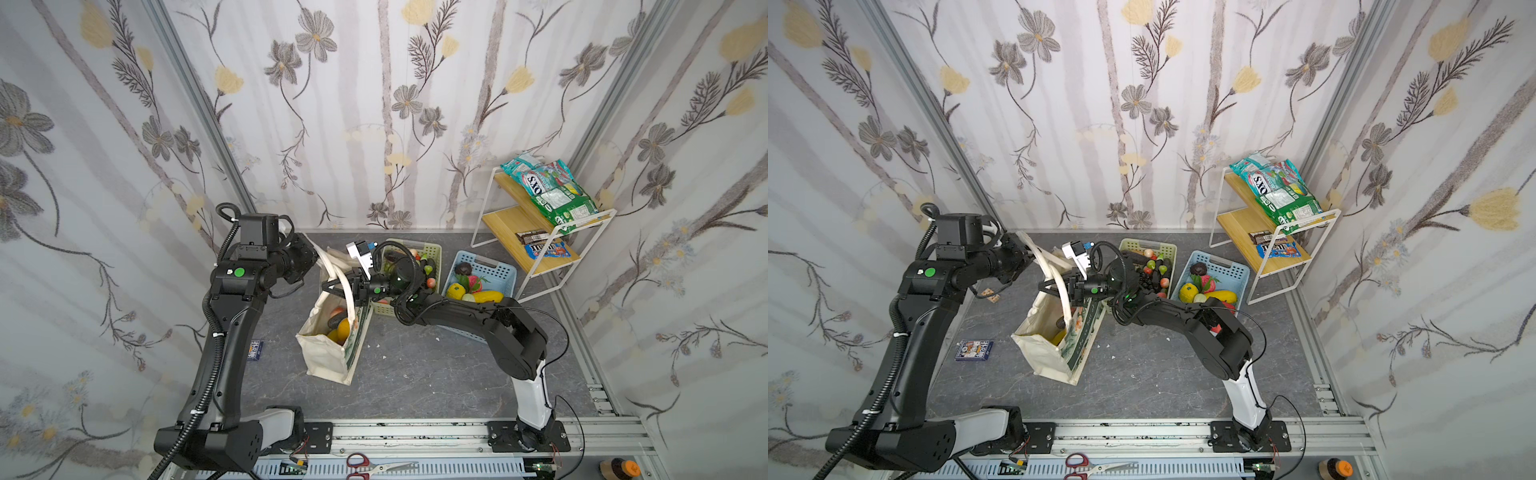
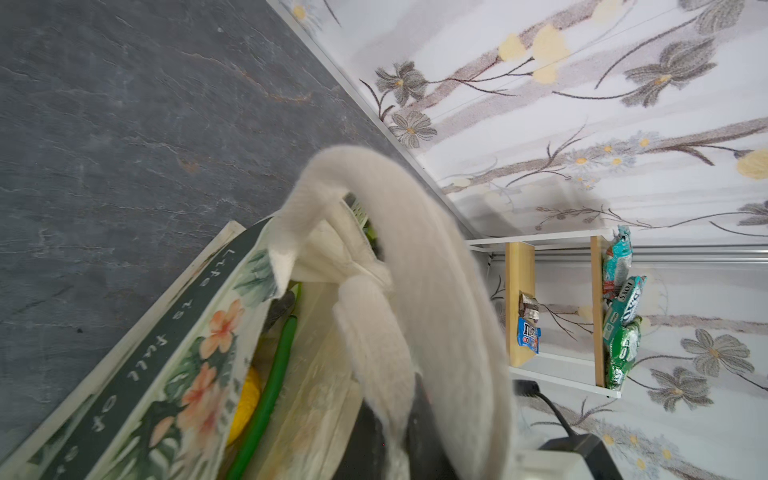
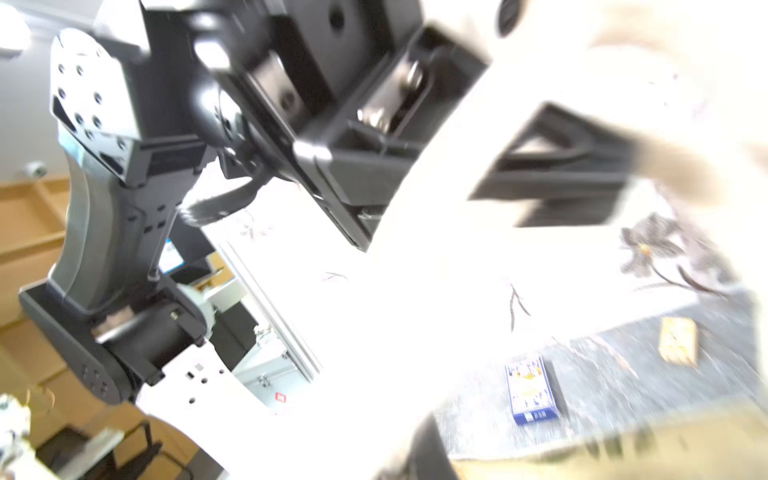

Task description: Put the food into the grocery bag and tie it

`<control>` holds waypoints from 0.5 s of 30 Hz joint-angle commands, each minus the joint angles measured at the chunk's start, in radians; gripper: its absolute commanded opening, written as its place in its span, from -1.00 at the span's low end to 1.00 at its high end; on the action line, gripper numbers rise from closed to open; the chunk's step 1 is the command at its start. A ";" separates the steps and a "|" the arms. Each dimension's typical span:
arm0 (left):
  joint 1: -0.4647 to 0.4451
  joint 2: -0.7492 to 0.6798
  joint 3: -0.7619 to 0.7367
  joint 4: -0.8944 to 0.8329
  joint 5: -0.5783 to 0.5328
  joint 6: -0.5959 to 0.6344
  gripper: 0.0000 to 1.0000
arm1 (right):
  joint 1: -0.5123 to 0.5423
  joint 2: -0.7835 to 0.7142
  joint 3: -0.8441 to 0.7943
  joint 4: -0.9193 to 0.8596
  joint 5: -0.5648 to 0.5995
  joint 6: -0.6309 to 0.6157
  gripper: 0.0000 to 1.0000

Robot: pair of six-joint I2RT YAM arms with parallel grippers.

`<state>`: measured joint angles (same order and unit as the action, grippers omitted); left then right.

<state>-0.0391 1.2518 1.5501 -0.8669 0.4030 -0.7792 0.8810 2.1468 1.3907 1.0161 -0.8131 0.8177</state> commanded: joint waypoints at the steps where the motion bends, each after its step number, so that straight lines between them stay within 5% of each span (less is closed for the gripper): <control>1: 0.044 -0.004 -0.020 -0.036 -0.031 0.082 -1.00 | -0.029 -0.082 -0.057 -0.122 0.144 -0.013 -1.00; 7: 0.076 -0.020 -0.138 0.040 0.030 0.103 -1.00 | -0.077 -0.199 -0.092 -0.495 0.390 -0.124 -1.00; 15: 0.143 -0.104 -0.320 0.166 0.161 0.114 -1.00 | -0.151 -0.261 -0.158 -0.687 0.642 -0.026 -1.00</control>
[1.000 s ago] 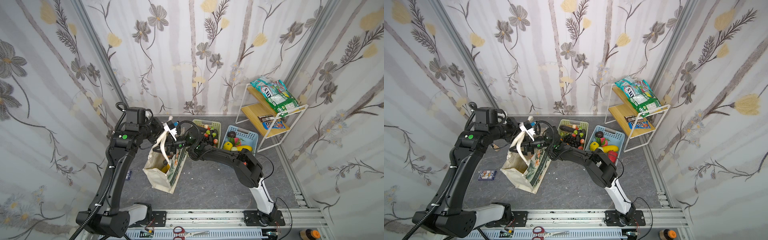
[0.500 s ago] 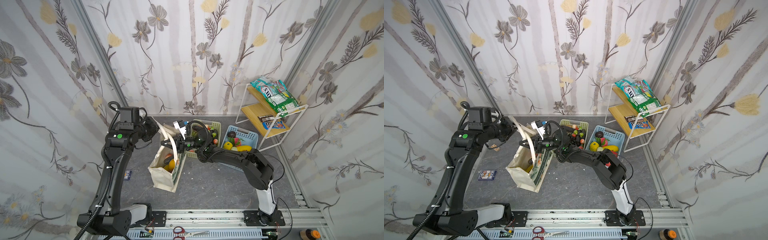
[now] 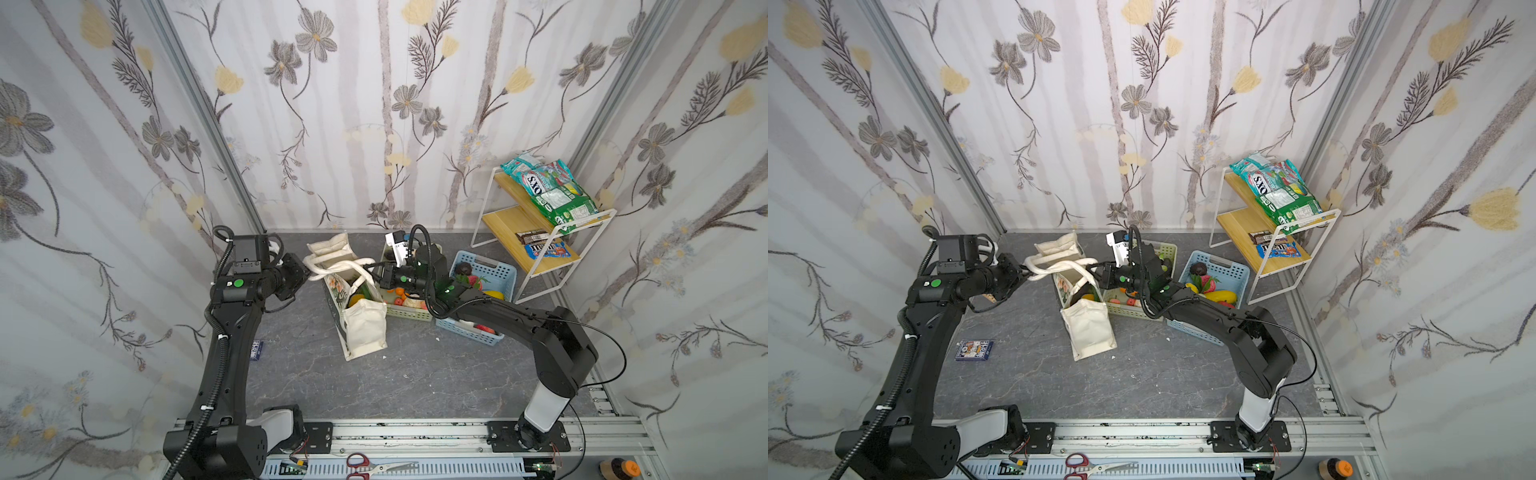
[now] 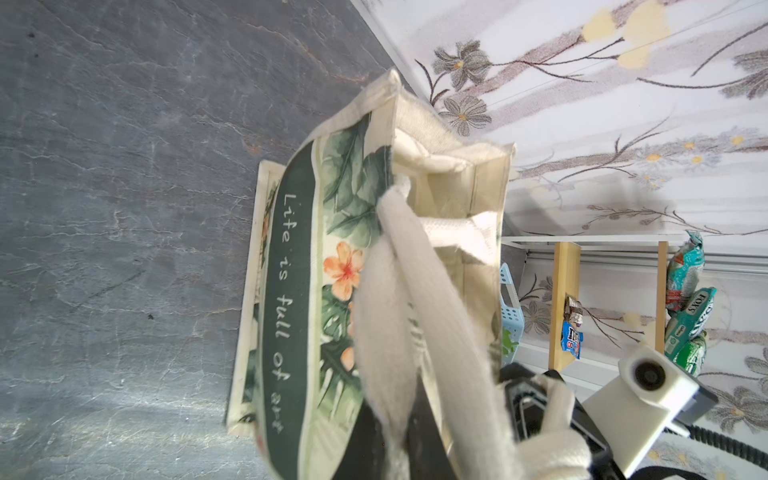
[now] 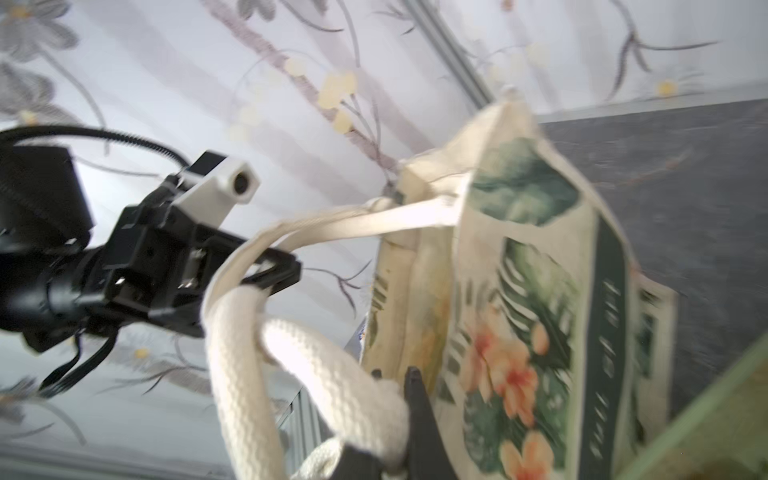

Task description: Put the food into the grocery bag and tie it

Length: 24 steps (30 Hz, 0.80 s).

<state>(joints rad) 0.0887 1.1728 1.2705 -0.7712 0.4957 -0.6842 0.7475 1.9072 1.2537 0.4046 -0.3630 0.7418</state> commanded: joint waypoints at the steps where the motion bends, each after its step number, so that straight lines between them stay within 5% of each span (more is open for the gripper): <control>1: 0.025 -0.036 -0.061 0.089 0.093 0.023 -1.00 | -0.019 -0.031 -0.026 -0.082 0.214 0.050 -1.00; 5: 0.043 -0.031 -0.120 0.063 0.156 0.093 -1.00 | -0.018 -0.065 -0.055 -0.095 0.306 0.092 -1.00; 12: 0.135 -0.008 -0.182 -0.105 -0.155 0.181 -1.00 | -0.042 -0.161 -0.164 -0.117 0.453 0.166 -1.00; 24: 0.286 0.073 -0.235 0.014 -0.390 0.149 -1.00 | -0.150 -0.130 -0.250 -0.152 0.327 0.179 -1.00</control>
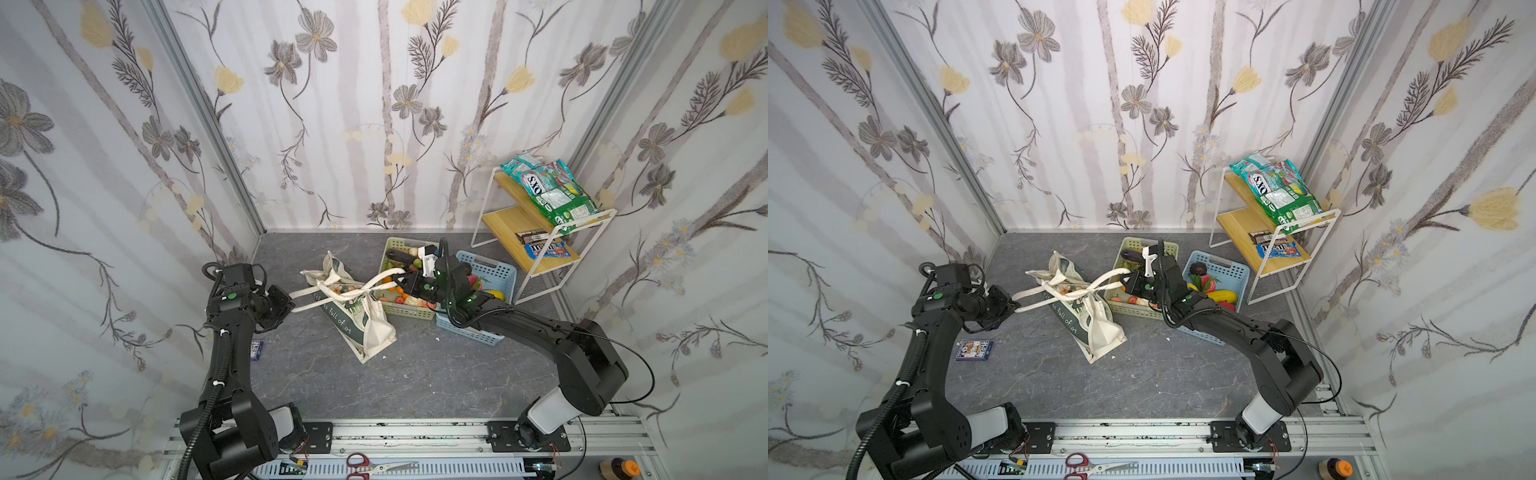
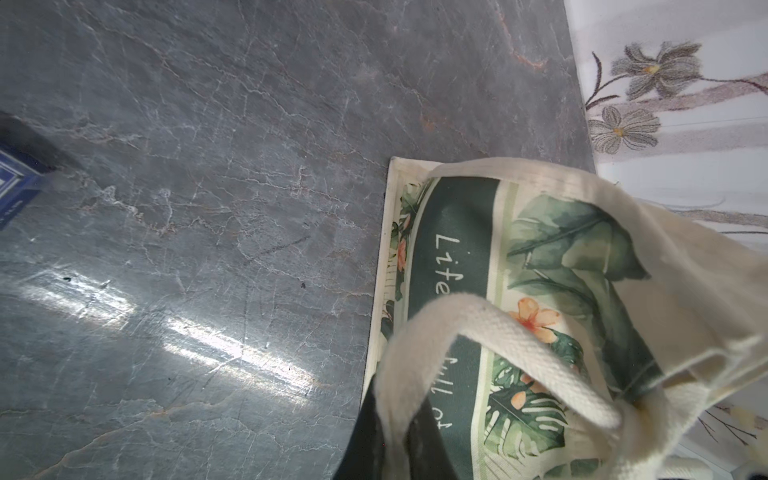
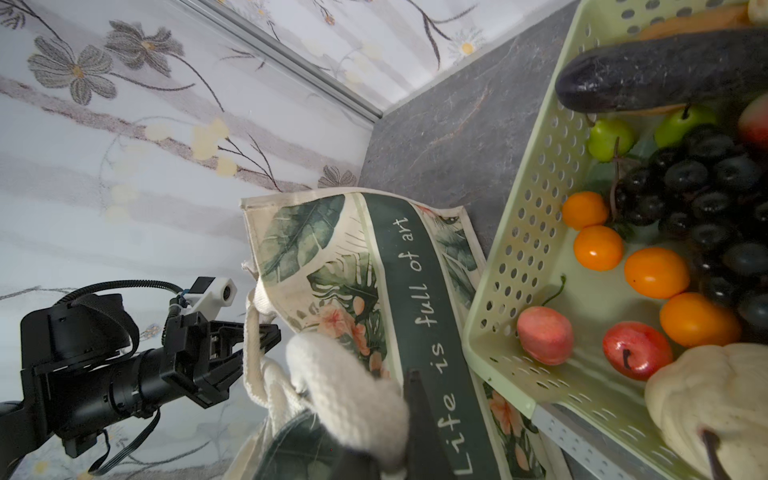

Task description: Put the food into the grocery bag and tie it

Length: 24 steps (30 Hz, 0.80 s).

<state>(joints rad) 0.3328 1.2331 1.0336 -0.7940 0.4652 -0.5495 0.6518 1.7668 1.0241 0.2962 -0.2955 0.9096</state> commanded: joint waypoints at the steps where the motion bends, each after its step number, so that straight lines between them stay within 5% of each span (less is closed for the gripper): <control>1: 0.048 0.020 0.010 0.041 -0.364 0.010 -1.00 | -0.063 0.014 -0.021 -0.049 0.259 0.009 -1.00; 12: -0.042 0.101 0.028 0.090 -0.326 -0.017 -0.98 | -0.075 0.088 0.058 -0.036 0.092 -0.089 -1.00; 14: -0.060 0.090 0.057 0.091 -0.288 -0.018 -0.77 | -0.074 0.090 0.086 -0.043 0.028 -0.127 -0.93; 16: -0.068 0.075 0.095 0.089 -0.253 -0.011 -0.54 | -0.067 0.078 0.121 -0.071 0.004 -0.177 -0.63; 20: -0.072 0.056 0.189 0.057 -0.209 0.023 0.47 | -0.069 0.039 0.165 -0.125 0.006 -0.249 -0.03; 22: -0.071 0.058 0.231 0.028 -0.197 0.049 0.98 | -0.080 0.021 0.165 -0.143 0.011 -0.271 0.42; 24: -0.072 0.051 0.265 -0.014 -0.225 0.075 1.00 | -0.092 0.000 0.157 -0.156 0.009 -0.299 0.57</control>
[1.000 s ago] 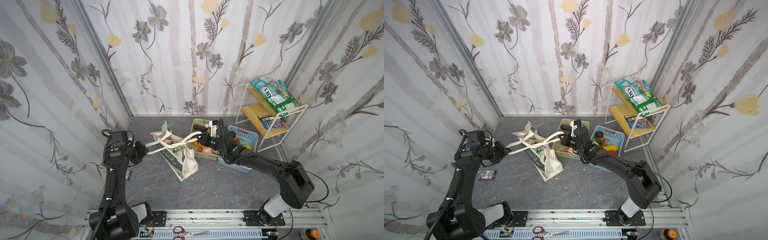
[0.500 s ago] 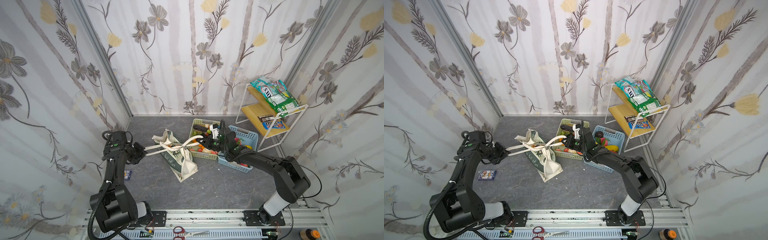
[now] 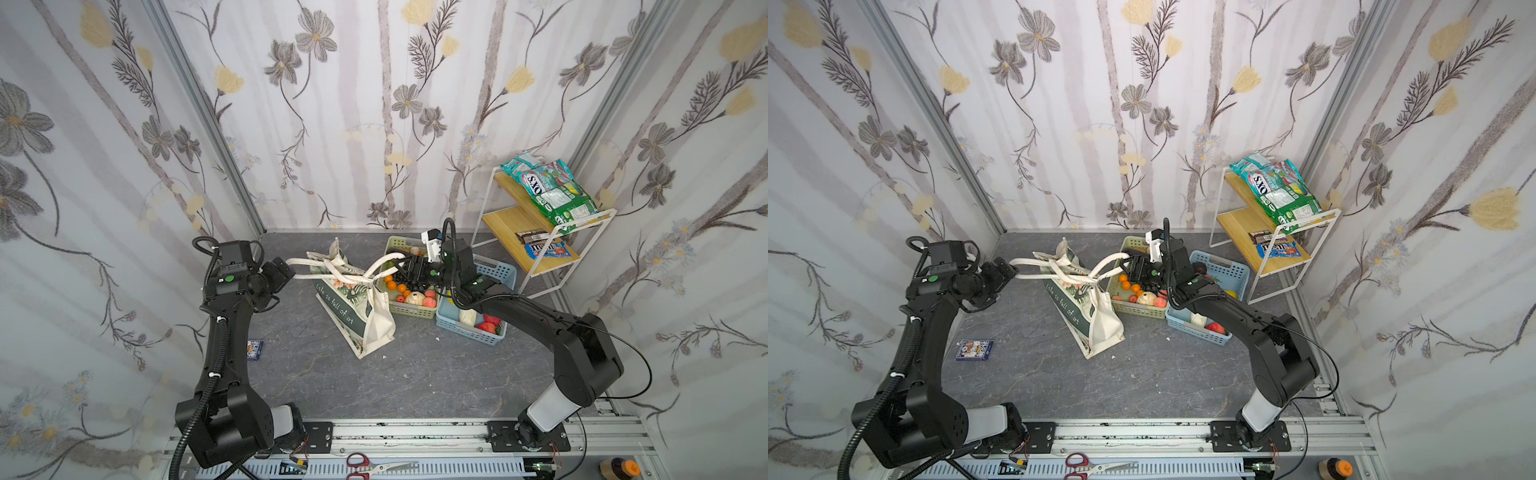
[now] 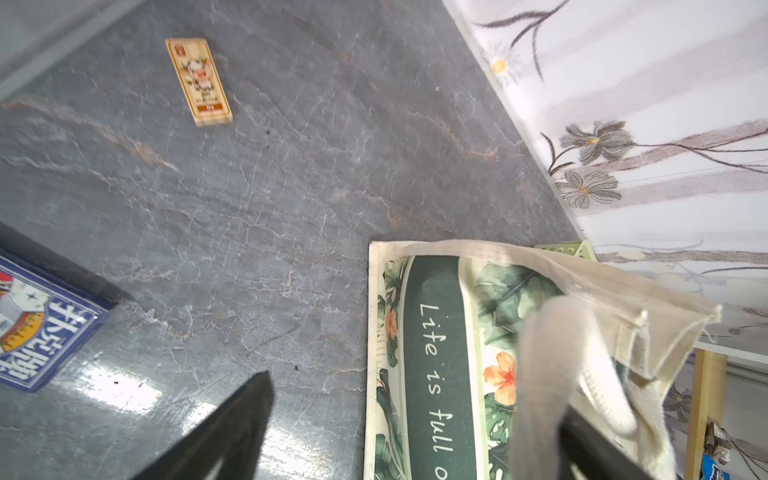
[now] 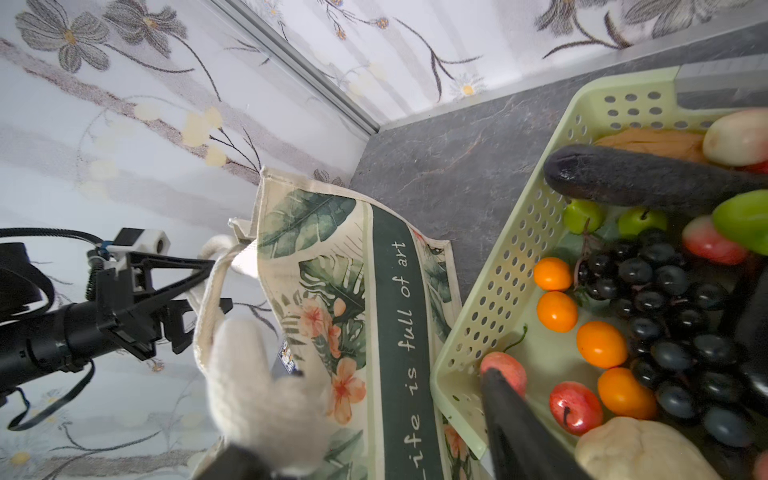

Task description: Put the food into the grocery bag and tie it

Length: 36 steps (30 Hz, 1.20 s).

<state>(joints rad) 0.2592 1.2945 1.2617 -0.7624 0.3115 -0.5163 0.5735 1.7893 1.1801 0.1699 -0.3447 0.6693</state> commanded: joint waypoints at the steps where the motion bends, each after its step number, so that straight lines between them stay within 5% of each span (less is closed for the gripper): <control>1: 0.003 -0.016 0.051 -0.061 -0.083 0.059 1.00 | -0.020 -0.038 -0.006 -0.035 0.058 -0.077 0.61; 3: 0.002 -0.025 0.074 -0.090 -0.089 0.095 1.00 | -0.029 -0.070 -0.011 -0.058 0.068 -0.117 0.97; 9: 0.009 -0.031 0.153 -0.164 -0.038 0.204 1.00 | -0.083 -0.174 -0.038 -0.125 0.096 -0.181 0.99; 22: 0.007 -0.072 0.072 -0.103 -0.050 0.176 0.99 | -0.139 -0.260 -0.045 -0.217 -0.026 -0.275 0.99; 27: -0.060 -0.096 -0.045 0.001 -0.196 0.194 1.00 | -0.181 -0.366 -0.154 -0.184 0.115 -0.313 0.99; 32: -0.188 -0.164 -0.285 0.269 -0.388 0.292 1.00 | -0.192 -0.559 -0.389 0.013 0.501 -0.425 0.99; 36: -0.281 -0.246 -0.501 0.517 -0.465 0.396 1.00 | -0.256 -0.680 -0.588 0.177 0.661 -0.496 0.99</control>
<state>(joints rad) 0.0124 1.0901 0.8513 -0.5026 -0.0479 -0.2230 0.3481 1.1496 0.6605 0.1730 0.1055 0.2512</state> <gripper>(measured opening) 0.996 0.996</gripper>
